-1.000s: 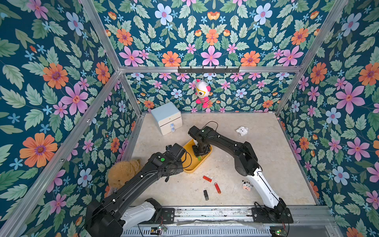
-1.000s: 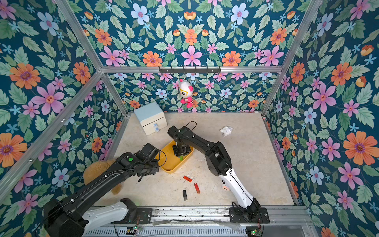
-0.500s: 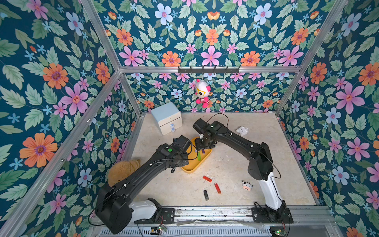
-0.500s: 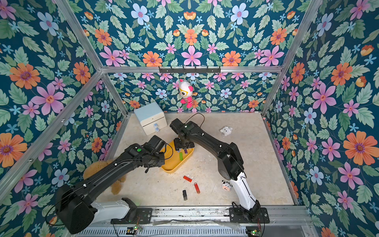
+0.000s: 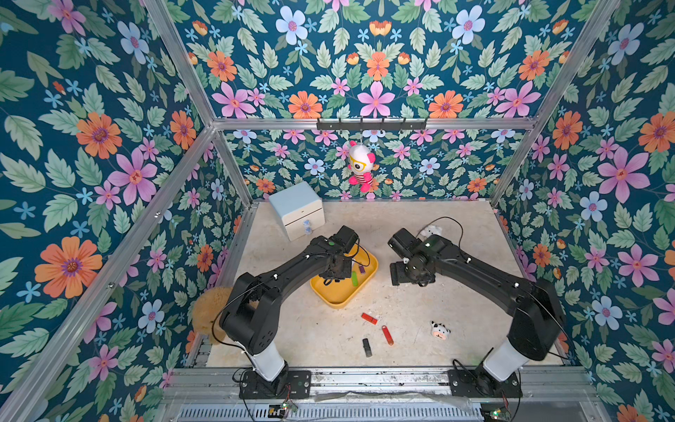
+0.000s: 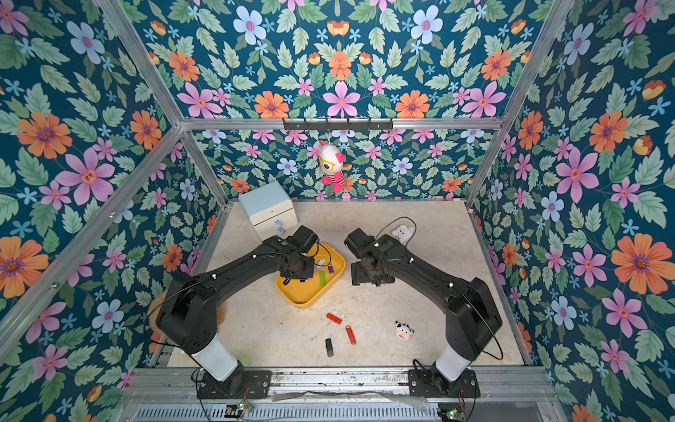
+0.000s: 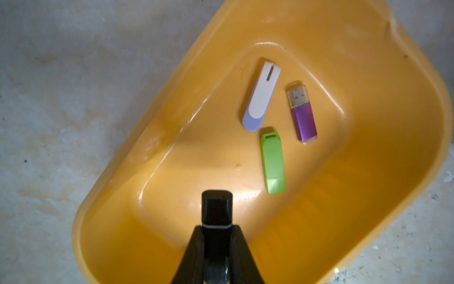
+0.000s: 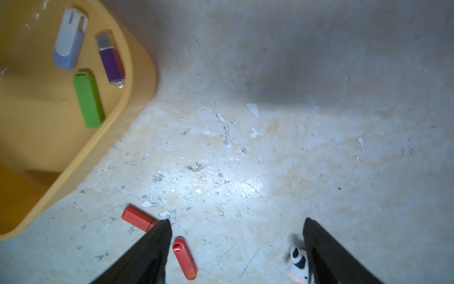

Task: Put the usb flash drive into the storage box
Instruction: Place the USB flash in the storage box.

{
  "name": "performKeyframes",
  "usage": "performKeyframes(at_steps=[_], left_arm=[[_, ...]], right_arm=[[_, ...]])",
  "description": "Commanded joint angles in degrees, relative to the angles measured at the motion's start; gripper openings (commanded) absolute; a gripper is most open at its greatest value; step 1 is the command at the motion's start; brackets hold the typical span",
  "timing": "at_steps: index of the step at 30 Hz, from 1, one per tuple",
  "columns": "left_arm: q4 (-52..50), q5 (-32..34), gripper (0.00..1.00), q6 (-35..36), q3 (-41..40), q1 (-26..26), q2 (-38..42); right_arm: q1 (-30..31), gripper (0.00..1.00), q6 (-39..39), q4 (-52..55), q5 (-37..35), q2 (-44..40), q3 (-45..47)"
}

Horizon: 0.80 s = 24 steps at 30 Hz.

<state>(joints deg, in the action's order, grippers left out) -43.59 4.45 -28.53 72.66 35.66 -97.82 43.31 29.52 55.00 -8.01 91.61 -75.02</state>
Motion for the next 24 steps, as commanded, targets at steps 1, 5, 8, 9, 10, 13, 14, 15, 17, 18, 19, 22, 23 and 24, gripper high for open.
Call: performKeyframes(at_steps=[1,5,8,9,10,13,14,15,17,18,19,22,23,24], left_arm=[[1.71,0.06,0.00,2.39,1.39,-0.71,-2.50],[2.87,-0.06,0.00,3.14,2.47,-1.38,-5.60],[3.60,0.01,0.00,3.66,3.13,-1.47,-7.49],[3.85,-0.02,0.00,3.87,3.35,-1.47,-8.13],[3.97,-0.04,0.00,4.09,3.64,-1.47,-8.70],[3.95,0.29,0.00,4.44,4.40,-1.47,-10.30],[4.17,0.54,0.00,4.45,4.50,-1.47,-10.62],[4.37,0.69,0.00,4.41,4.51,-1.47,-11.01],[4.48,1.02,0.00,4.32,4.83,-1.47,-11.74],[4.55,1.26,0.00,4.28,4.85,-1.47,-12.14],[4.66,1.26,0.00,4.28,4.94,-1.47,-12.44],[4.72,1.53,0.00,3.89,5.11,-1.47,-13.43],[4.83,1.55,0.01,3.87,5.03,-1.47,-13.67],[4.92,1.57,0.02,3.84,5.03,-1.47,-13.95]], right_arm=[[-0.04,0.90,3.83,-3.13,-0.43,-4.16,5.14],[-0.05,0.91,4.53,-4.51,1.72,-7.69,10.00],[0.00,0.91,4.33,-4.22,1.95,-8.67,11.20],[0.06,0.91,4.41,-4.13,1.77,-8.86,11.45],[0.02,0.91,4.36,-4.29,1.80,-8.99,11.63],[0.01,0.91,4.32,-4.45,2.40,-8.95,12.00],[0.09,0.91,4.32,-4.59,2.52,-8.91,12.16],[0.18,0.91,4.30,-4.63,2.56,-8.82,12.32],[0.35,0.91,4.32,-4.66,2.65,-8.73,12.60],[0.44,0.91,4.25,-4.73,2.65,-8.65,12.77],[0.47,0.91,4.19,-4.78,2.93,-8.60,12.93],[0.80,0.91,4.36,-4.88,3.04,-8.32,12.97],[1.13,0.91,4.49,-4.89,3.09,-8.21,12.89],[1.43,0.91,4.58,-4.97,2.94,-8.21,12.73]])
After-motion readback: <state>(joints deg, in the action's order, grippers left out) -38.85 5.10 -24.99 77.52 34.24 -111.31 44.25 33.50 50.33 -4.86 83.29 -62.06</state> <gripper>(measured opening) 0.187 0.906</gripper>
